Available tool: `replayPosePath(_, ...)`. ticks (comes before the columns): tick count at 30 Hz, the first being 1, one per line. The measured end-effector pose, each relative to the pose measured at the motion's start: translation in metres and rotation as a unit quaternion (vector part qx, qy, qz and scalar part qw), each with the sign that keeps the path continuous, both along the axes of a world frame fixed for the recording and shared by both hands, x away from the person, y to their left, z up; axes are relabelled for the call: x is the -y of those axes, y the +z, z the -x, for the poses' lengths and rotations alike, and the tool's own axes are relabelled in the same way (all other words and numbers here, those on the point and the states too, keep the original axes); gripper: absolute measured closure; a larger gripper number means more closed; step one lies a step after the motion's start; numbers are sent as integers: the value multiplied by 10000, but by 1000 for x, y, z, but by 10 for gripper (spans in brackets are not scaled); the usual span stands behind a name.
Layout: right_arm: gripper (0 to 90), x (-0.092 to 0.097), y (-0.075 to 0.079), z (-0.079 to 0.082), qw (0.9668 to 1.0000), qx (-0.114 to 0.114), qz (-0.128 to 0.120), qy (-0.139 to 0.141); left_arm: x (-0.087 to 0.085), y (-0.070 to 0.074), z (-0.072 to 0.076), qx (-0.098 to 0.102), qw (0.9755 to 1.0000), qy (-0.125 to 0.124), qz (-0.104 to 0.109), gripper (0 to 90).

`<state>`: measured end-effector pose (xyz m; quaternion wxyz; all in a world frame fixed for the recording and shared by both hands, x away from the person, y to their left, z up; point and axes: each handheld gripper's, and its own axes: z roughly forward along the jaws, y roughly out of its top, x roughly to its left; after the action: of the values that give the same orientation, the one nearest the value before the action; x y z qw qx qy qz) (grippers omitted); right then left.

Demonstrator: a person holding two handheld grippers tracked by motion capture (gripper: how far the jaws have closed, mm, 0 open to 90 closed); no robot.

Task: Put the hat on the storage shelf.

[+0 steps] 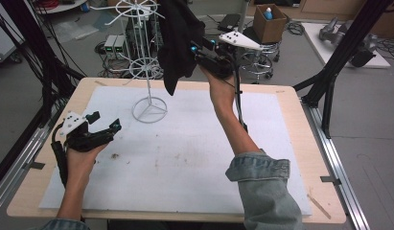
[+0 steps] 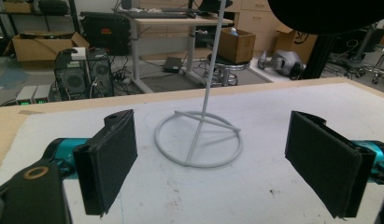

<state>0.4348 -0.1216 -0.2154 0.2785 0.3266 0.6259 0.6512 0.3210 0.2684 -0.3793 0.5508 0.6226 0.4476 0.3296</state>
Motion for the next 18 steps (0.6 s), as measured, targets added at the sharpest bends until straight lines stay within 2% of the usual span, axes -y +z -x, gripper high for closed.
replayPosePath(8, 464, 11, -4, 7, 9999, 76, -61, -50, 0, 0, 0, -10, 10000, -4, -13, 169)
replayPosePath(18, 332, 28, 4, 18, 9997, 130, -161, -118, 1, 0, 0, -7, 10000, -15, -24, 169)
